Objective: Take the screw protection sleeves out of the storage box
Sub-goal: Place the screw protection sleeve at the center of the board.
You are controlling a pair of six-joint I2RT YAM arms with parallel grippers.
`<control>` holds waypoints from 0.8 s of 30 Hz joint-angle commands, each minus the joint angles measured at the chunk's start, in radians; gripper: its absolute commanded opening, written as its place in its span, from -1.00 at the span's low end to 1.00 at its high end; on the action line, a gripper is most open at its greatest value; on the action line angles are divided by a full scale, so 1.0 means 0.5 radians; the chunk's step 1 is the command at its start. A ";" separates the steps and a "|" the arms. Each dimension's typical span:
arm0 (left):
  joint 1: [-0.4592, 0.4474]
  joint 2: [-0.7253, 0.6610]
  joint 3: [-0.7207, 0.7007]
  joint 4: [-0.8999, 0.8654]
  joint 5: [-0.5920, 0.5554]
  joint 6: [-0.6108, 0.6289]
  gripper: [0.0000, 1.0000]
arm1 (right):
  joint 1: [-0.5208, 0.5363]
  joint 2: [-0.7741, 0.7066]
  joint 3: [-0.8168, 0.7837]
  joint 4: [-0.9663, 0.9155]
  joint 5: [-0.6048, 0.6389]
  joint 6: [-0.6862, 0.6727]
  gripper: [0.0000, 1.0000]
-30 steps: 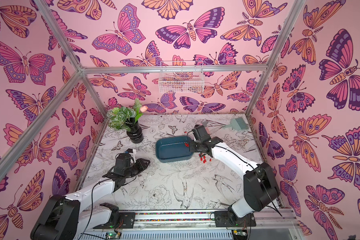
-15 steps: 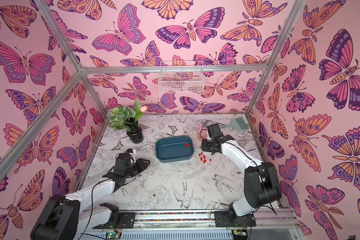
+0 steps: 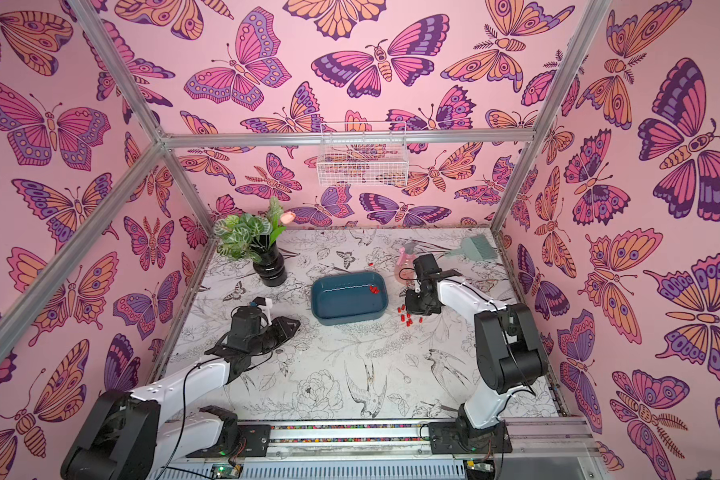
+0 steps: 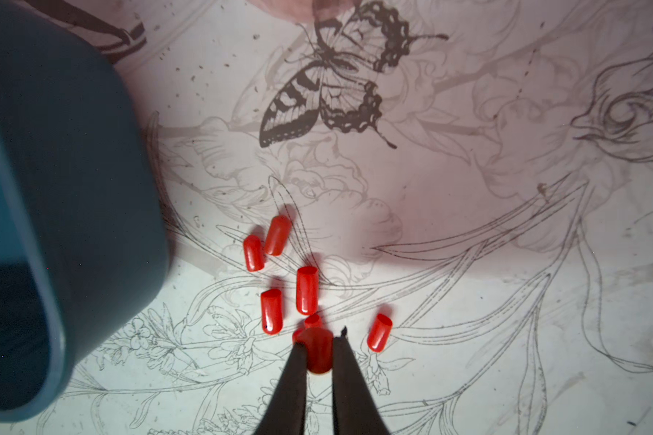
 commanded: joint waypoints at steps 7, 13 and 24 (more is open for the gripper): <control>-0.006 -0.013 0.024 -0.035 0.000 0.010 -0.35 | -0.024 0.091 0.100 -0.111 0.041 -0.057 -0.66; -0.006 -0.016 0.026 -0.035 0.000 0.009 -0.34 | -0.026 0.127 0.118 -0.129 0.057 -0.067 -0.67; -0.006 -0.025 0.024 -0.037 -0.001 0.010 -0.35 | -0.025 0.168 0.132 -0.149 0.075 -0.079 -0.67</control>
